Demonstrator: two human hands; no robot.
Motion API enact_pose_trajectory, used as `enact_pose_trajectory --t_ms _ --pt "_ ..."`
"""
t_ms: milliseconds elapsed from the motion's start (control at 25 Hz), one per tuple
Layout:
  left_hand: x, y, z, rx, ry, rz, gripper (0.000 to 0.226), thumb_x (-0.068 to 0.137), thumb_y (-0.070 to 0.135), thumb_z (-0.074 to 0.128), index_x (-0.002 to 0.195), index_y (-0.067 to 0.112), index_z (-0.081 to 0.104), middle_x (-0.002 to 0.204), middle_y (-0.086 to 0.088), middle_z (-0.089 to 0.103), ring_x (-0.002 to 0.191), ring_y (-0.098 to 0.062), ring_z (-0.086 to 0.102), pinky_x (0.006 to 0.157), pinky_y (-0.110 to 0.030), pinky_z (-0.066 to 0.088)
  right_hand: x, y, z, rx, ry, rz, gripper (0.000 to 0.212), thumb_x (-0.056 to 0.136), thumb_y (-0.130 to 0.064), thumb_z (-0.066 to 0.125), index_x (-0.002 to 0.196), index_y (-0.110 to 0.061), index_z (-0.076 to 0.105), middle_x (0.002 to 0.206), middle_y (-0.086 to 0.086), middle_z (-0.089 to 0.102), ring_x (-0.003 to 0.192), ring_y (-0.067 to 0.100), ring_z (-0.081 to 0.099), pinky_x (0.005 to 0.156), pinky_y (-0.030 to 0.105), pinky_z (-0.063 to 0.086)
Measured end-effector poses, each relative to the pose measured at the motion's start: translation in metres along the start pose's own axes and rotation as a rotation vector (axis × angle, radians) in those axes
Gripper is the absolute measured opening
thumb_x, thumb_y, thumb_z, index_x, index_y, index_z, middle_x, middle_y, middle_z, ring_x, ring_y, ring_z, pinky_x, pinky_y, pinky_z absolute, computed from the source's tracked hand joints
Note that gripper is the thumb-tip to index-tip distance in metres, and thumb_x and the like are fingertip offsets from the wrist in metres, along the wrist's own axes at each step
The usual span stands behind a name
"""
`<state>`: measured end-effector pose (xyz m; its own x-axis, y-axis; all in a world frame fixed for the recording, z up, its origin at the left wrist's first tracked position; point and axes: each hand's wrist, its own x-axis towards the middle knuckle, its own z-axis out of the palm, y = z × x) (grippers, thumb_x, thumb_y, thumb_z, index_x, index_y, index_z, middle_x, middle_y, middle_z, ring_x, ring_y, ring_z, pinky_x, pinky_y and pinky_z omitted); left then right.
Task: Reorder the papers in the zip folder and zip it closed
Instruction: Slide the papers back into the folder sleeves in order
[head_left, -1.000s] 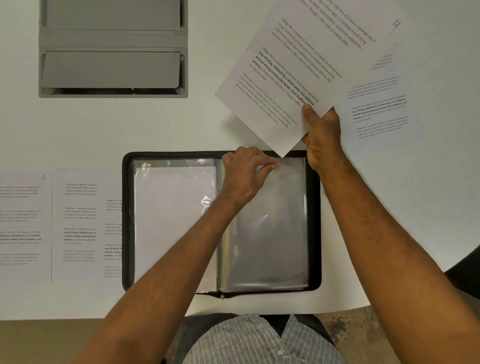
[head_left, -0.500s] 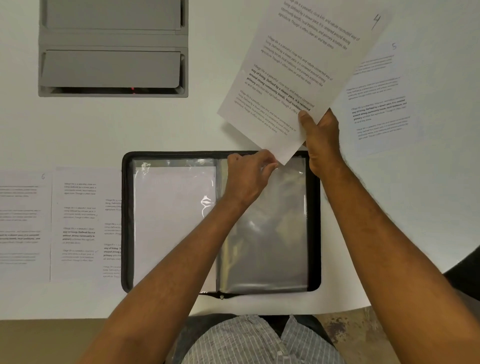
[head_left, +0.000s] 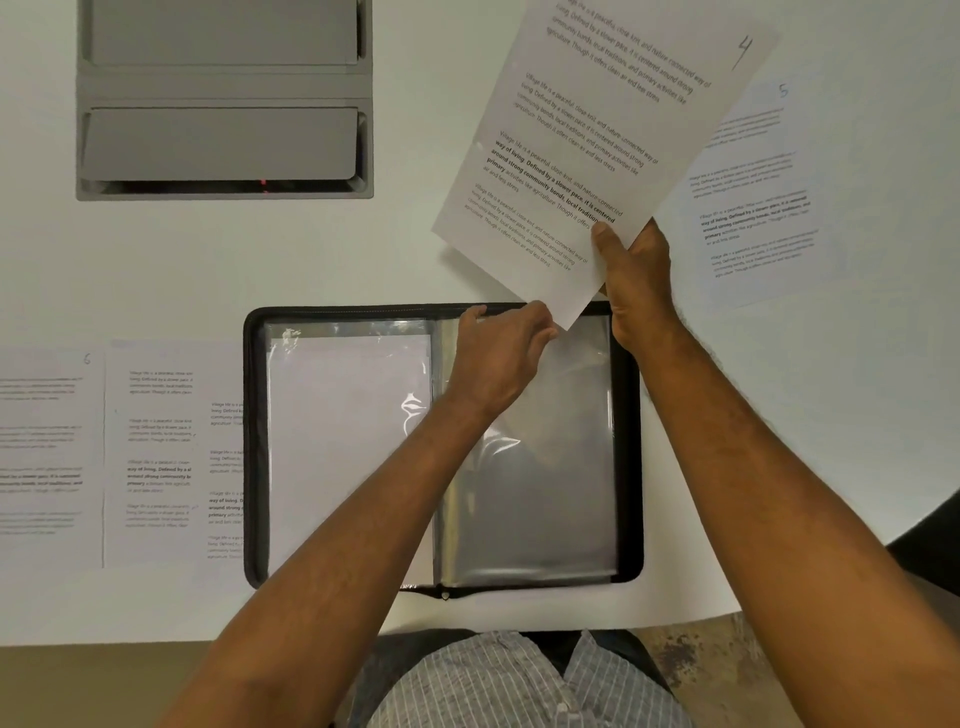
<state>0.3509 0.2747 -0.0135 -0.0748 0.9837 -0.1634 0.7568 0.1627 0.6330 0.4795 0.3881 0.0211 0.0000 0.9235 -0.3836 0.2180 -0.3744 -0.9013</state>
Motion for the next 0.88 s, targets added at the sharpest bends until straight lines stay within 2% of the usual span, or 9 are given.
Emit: enact_pose_trajectory --t_ms 160,280,400,520,720,840,880 --pt "0.002 0.000 0.000 0.000 0.073 -0.018 0.013 0.098 0.038 0.065 0.096 0.025 0.067 0.091 0.010 0.070 0.084 -0.015 0.065 0.093 -0.041 0.039 -0.001 0.002 -0.005 -0.039 -0.044 0.018 0.030 0.103 -0.018 0.061 0.127 -0.034 0.054 0.118 -0.018 0.066 0.109 0.009 0.068 0.094 0.036 0.061" --pt "0.004 -0.003 -0.001 -0.017 0.099 -0.046 0.014 0.095 0.041 0.068 0.093 0.027 0.068 0.086 0.013 0.067 0.083 -0.012 0.061 0.089 -0.037 0.033 0.000 0.002 -0.010 -0.105 -0.079 0.013 0.032 0.103 -0.019 0.061 0.133 -0.031 0.054 0.119 -0.016 0.066 0.107 0.005 0.067 0.091 0.029 0.060" --pt "0.005 -0.005 -0.001 -0.002 0.117 -0.052 0.016 0.092 0.042 0.071 0.094 0.027 0.070 0.093 0.007 0.064 0.091 -0.013 0.058 0.089 -0.037 0.031 0.002 0.003 -0.013 -0.164 -0.126 0.017 0.036 0.104 -0.020 0.060 0.139 -0.025 0.054 0.126 -0.008 0.065 0.108 0.005 0.065 0.084 0.022 0.059" --pt "0.006 -0.005 -0.001 -0.047 0.088 -0.059 0.017 0.091 0.041 0.073 0.096 0.025 0.070 0.099 0.004 0.062 0.098 -0.014 0.056 0.090 -0.037 0.029 0.003 0.003 -0.017 -0.227 -0.190 0.020 0.036 0.105 -0.016 0.057 0.141 -0.021 0.055 0.125 -0.008 0.065 0.106 0.003 0.064 0.078 0.015 0.055" --pt "0.007 -0.017 -0.011 -0.078 -0.039 -0.044 0.008 0.097 0.038 0.062 0.096 0.032 0.067 0.098 0.010 0.061 0.097 -0.010 0.053 0.096 -0.041 0.026 0.008 0.002 -0.026 -0.305 -0.290 0.045 0.040 0.105 -0.016 0.058 0.145 -0.017 0.054 0.135 -0.001 0.065 0.114 0.014 0.065 0.083 0.021 0.057" --pt "0.005 -0.033 -0.021 -0.023 -0.119 -0.023 0.015 0.094 0.030 0.051 0.096 0.033 0.065 0.098 0.012 0.060 0.099 -0.011 0.053 0.096 -0.038 0.022 0.009 -0.001 -0.028 -0.319 -0.337 0.057 0.040 0.105 -0.015 0.057 0.145 -0.019 0.054 0.135 -0.001 0.065 0.113 0.015 0.066 0.089 0.032 0.058" --pt "0.006 -0.040 -0.023 0.011 -0.137 -0.034 0.019 0.090 0.028 0.050 0.097 0.033 0.066 0.098 0.012 0.060 0.100 -0.012 0.053 0.097 -0.036 0.021 0.009 -0.003 -0.028 -0.328 -0.348 0.060 0.040 0.105 -0.015 0.057 0.145 -0.019 0.054 0.134 -0.002 0.065 0.111 0.013 0.066 0.088 0.032 0.058"
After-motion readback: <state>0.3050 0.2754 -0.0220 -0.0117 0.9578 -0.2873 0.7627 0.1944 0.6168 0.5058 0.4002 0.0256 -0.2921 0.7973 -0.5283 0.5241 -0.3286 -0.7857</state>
